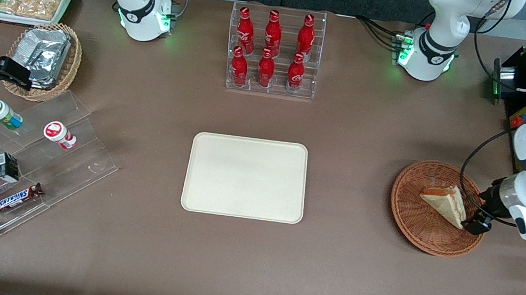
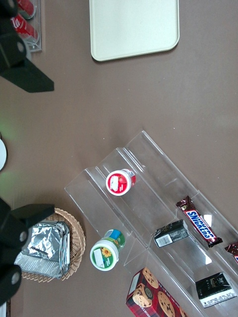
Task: Place sandwich from basket to tray
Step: 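Move the left gripper down over the wrapped sandwich in the wicker basket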
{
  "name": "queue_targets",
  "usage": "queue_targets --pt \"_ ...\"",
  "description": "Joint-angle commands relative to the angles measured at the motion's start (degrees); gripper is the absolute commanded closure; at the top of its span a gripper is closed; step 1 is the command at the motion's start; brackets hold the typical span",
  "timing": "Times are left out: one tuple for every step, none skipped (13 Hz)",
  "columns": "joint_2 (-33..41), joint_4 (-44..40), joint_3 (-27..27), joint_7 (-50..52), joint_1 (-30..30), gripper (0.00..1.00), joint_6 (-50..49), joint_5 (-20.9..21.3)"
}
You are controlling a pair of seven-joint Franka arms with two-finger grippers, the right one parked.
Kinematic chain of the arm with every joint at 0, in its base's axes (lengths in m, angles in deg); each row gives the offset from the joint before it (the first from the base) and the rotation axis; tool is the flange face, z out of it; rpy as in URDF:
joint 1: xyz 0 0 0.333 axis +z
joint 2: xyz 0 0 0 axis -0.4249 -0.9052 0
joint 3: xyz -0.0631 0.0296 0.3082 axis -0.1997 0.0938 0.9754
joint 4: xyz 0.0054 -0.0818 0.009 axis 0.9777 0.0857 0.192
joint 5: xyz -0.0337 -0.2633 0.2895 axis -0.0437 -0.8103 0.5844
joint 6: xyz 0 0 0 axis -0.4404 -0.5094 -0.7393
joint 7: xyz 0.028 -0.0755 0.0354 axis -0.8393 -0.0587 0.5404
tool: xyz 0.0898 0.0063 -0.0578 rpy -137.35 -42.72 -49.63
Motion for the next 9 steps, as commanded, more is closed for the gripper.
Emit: queue_targets --pt "3.67 9.66 0.02 1.93 0.43 0.0 9.47 -0.54" --pt "3.5 11.52 0.02 2.28 0.52 0.0 12.55 -0.89" --pt "3.15 12.58 -0.07 2.37 0.52 0.0 14.06 -0.72" --pt "2.89 12.94 -0.07 3.68 0.52 0.0 14.08 -0.89" --pt "3.23 13.73 0.02 4.13 0.61 0.0 14.08 -0.72" --pt "3.32 14.09 0.02 4.13 0.61 0.0 13.99 -0.63" --pt "3.32 14.61 0.02 3.96 0.61 0.0 14.08 -0.37" --pt "3.58 15.14 0.02 3.61 0.61 0.0 14.08 -0.19" --pt "3.67 15.4 0.02 3.61 0.7 0.0 13.99 -0.19"
